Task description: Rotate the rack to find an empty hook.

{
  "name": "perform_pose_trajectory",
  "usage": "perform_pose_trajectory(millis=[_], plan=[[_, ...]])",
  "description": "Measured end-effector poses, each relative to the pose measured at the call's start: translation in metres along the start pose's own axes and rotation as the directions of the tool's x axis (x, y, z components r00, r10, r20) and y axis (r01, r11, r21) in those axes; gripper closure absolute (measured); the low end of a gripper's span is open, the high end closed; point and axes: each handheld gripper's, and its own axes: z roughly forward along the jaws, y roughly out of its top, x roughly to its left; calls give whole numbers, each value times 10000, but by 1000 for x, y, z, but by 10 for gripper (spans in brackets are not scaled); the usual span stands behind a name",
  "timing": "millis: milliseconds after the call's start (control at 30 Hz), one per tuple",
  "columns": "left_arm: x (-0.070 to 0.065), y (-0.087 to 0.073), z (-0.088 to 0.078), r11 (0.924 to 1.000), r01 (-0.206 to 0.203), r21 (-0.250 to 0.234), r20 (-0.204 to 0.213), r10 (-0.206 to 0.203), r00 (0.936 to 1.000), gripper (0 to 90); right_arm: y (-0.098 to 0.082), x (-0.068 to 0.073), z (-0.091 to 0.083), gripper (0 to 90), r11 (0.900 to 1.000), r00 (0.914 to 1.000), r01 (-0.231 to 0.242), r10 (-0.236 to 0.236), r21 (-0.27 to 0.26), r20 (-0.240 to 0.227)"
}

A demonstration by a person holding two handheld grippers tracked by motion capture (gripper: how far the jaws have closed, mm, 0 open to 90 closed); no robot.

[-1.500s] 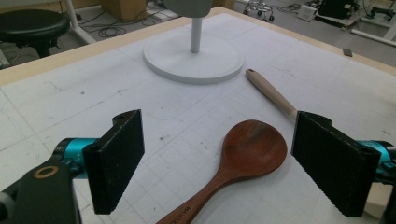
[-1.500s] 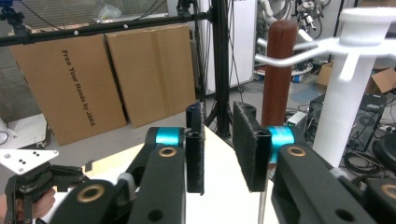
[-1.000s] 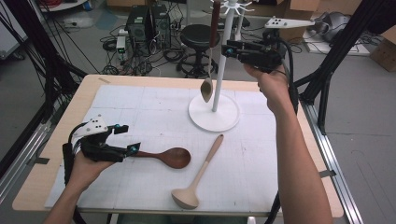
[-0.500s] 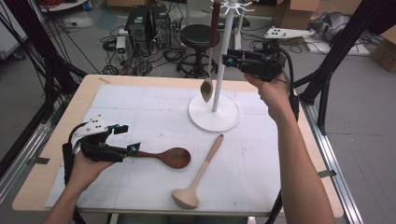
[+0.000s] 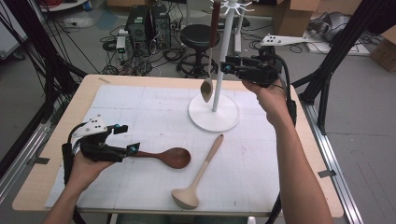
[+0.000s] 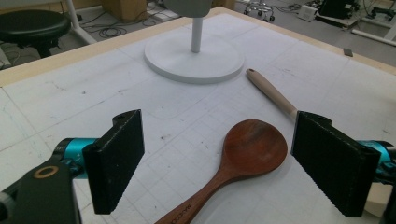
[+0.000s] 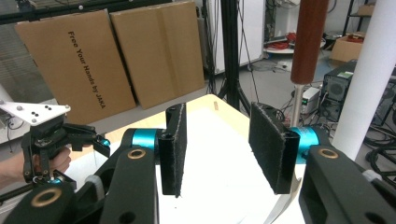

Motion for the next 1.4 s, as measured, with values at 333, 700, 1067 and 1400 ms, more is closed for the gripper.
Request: perform_pose_trajectory(millis=[333, 700, 1067, 1400], plan=[[1, -1, -1, 10000, 3, 14, -19, -3, 10000, 179, -14, 0, 2, 543, 9998, 9999, -128, 128, 160, 29], [3, -2, 0, 10000, 9, 98, -55, -8, 10000, 180, -32, 7, 7, 517, 9985, 9999, -144, 148, 521, -72], [3, -4, 1, 9998, -28, 216, -99, 30, 9999, 182, -61, 14, 3, 490, 9962, 9995, -273, 285, 830, -138], [2, -5, 3, 9996, -69, 265, -95, 72, 9999, 182, -91, 17, 0, 468, 9918, 9989, -458, 469, 1191, -65]])
